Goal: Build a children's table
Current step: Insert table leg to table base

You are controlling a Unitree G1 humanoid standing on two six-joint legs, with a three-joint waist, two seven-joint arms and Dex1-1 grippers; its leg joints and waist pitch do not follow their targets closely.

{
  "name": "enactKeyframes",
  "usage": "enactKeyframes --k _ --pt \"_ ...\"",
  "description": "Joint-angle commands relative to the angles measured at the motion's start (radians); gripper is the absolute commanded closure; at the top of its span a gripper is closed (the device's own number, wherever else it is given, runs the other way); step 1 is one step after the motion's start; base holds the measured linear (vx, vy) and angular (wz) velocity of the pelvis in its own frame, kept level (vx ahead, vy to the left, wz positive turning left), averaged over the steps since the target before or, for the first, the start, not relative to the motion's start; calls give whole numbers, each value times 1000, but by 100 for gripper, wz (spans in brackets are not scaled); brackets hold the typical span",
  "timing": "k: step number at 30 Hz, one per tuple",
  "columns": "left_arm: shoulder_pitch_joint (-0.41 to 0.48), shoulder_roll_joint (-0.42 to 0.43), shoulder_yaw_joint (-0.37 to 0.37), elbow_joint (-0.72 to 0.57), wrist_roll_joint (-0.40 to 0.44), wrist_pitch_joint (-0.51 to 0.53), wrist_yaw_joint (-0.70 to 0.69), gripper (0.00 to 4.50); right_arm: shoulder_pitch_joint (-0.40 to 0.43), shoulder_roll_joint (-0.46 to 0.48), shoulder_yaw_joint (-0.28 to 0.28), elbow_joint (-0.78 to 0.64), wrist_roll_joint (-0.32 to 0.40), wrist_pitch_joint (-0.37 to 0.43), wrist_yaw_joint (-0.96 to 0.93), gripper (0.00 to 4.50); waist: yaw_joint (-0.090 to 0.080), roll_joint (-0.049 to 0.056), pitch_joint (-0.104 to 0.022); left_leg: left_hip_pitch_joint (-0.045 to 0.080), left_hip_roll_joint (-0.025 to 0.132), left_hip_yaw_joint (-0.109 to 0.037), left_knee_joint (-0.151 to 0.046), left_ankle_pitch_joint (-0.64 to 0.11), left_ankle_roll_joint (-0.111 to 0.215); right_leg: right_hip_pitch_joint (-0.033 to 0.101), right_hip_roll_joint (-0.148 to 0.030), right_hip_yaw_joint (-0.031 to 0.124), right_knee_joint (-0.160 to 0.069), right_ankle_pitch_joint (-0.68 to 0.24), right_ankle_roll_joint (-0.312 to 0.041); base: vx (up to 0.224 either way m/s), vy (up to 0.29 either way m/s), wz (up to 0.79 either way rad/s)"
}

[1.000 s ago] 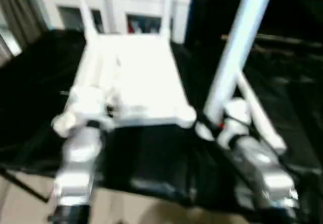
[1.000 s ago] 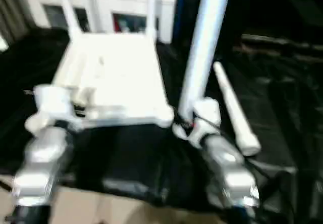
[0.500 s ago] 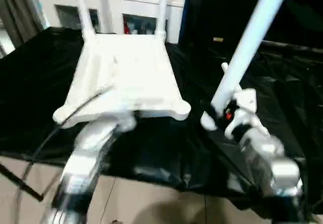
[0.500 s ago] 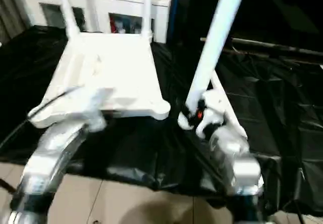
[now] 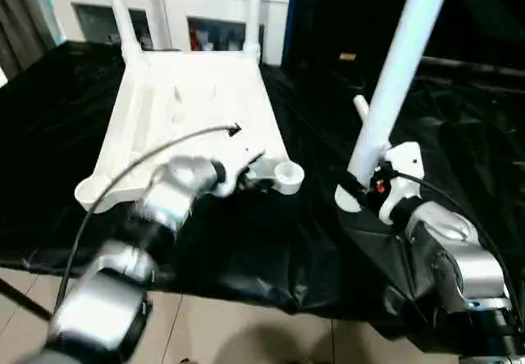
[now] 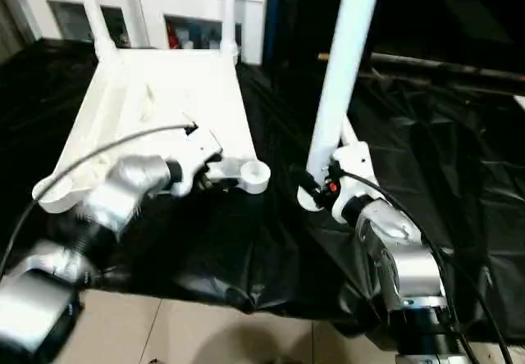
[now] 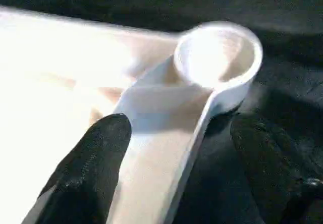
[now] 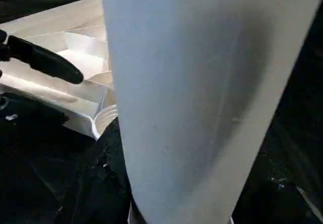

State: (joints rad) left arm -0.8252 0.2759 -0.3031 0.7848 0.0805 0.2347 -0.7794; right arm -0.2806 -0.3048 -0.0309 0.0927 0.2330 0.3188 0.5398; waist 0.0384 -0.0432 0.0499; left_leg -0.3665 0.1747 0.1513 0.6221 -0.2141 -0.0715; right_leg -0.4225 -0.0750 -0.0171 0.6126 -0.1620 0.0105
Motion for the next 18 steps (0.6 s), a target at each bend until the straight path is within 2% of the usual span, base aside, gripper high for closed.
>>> enactKeyframes --k 1,2,4,5,8,9,10,15,18 --pt "-18 7 -11 24 6 19 -49 121 -10 -16 0 -6 2 -4 12 257 8 9 -75 5 27 3 -74 -44 62 67 -43 21 -49 -2 -271 0 0 0" --pt "-21 7 -9 32 5 19 -57 121 -8 -16 1 -8 3 -4 14 257 9 9 -75 8 28 4 -74 -46 69 67 -44 21 -46 23 -289 0 0 0" --pt "-48 6 -1 81 -4 15 -91 124 -2 -21 2 -13 5 -4 21 257 10 10 -73 8 28 6 -75 -62 75 68 -45 20 -49 19 -300 0 0 0" --pt "-58 4 6 98 -9 15 -96 157 0 -23 2 -12 6 -5 23 257 11 8 -72 9 29 7 -77 -82 74 69 -47 21 -51 -3 -301 0 0 0" --pt "-95 -5 31 176 -19 -31 -86 162 -2 -23 2 -7 6 -6 28 257 17 3 -67 11 30 9 -80 -137 57 66 -49 22 -62 -92 -287 0 0 0" --pt "-95 -5 31 176 -19 -31 -86 186 -2 -23 2 -7 6 -6 28 257 20 5 -67 13 31 8 -81 -144 53 67 -51 22 -62 -104 -284 0 0 0" --pt "-119 -9 41 228 -12 -68 -73 186 -4 -24 5 -5 4 -5 31 257 23 4 -64 12 31 8 -83 -162 43 66 -51 22 -67 -143 -268 0 0 0" --pt "-158 -14 30 302 13 -90 -90 228 -11 -25 15 2 -1 -5 42 257 23 3 -63 10 33 5 -87 -173 26 66 -53 23 -69 -178 -244 0 0 0" --pt "-171 -14 9 338 34 -105 -110 252 -7 -28 18 -4 -1 -4 46 257 22 6 -65 7 32 4 -87 -155 26 68 -53 23 -68 -155 -242 0 0 0"
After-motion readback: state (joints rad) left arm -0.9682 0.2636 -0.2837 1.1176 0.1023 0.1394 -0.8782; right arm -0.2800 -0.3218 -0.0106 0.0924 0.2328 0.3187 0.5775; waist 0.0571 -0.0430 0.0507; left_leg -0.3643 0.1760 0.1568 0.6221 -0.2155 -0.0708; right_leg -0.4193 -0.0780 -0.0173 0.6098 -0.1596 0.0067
